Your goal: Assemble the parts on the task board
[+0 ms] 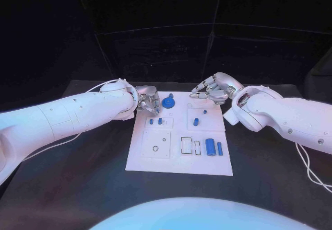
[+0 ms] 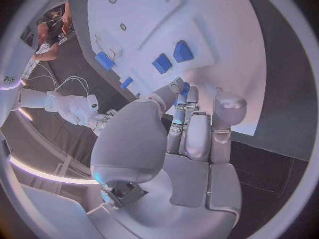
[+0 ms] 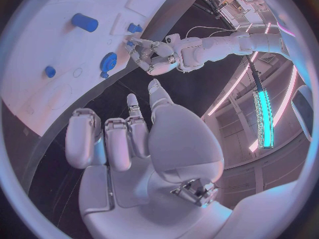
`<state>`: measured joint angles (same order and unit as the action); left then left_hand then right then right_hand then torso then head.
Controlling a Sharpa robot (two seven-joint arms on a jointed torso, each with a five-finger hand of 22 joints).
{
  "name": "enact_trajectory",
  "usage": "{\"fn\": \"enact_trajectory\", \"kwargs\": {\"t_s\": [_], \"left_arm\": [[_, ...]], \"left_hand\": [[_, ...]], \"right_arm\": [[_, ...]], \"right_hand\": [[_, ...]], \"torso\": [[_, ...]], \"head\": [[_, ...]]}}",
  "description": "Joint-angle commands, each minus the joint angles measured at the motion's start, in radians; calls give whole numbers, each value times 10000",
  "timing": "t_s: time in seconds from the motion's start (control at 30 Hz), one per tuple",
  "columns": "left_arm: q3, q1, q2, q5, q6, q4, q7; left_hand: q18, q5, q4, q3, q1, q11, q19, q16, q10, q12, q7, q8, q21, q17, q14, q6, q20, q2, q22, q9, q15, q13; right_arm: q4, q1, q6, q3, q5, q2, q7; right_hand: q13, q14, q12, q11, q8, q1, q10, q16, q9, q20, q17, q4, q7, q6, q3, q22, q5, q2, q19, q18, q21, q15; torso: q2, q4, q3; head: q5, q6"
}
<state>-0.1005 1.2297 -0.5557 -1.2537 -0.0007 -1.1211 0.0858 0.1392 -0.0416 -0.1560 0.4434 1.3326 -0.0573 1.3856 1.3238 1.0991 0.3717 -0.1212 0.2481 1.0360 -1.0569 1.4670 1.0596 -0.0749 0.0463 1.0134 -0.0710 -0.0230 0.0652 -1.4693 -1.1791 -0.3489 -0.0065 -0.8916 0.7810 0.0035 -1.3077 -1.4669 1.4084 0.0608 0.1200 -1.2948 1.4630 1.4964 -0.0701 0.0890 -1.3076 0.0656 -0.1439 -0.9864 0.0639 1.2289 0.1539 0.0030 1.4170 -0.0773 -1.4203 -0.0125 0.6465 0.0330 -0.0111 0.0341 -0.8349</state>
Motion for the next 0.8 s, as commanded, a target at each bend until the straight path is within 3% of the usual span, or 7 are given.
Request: {"fn": "enact_trajectory", "kwargs": {"t_s": [0.03,0.8], "left_arm": [[-15,-6,51,29,77,13,58],[-23,-7,105,29,-255,-1,36]], "left_hand": [[-170,-55,17,53,-53,6,75,9,65,-33,-24,-66,28,10,119,63,6,32,9,-11,-29,7],[-171,-56,15,63,-55,10,72,3,82,-50,-25,-74,33,25,115,78,6,20,17,-13,-30,9]], "right_arm": [[-4,-17,41,5,-8,-15,97],[14,-17,69,5,-8,-39,87]], "right_hand": [[-1179,-710,-28,-21,60,7,-25,-42,7,3,-1103,-19,-3,58,58,-10,62,99,-37,77,51,-43],[-1180,-710,-27,-21,63,3,-24,-43,7,3,-1102,-15,-3,59,63,-7,63,110,-36,77,50,-44]], "torso": [[0,-7,-4],[-3,2,0]], "head": [[-8,-13],[-54,-8]]}}
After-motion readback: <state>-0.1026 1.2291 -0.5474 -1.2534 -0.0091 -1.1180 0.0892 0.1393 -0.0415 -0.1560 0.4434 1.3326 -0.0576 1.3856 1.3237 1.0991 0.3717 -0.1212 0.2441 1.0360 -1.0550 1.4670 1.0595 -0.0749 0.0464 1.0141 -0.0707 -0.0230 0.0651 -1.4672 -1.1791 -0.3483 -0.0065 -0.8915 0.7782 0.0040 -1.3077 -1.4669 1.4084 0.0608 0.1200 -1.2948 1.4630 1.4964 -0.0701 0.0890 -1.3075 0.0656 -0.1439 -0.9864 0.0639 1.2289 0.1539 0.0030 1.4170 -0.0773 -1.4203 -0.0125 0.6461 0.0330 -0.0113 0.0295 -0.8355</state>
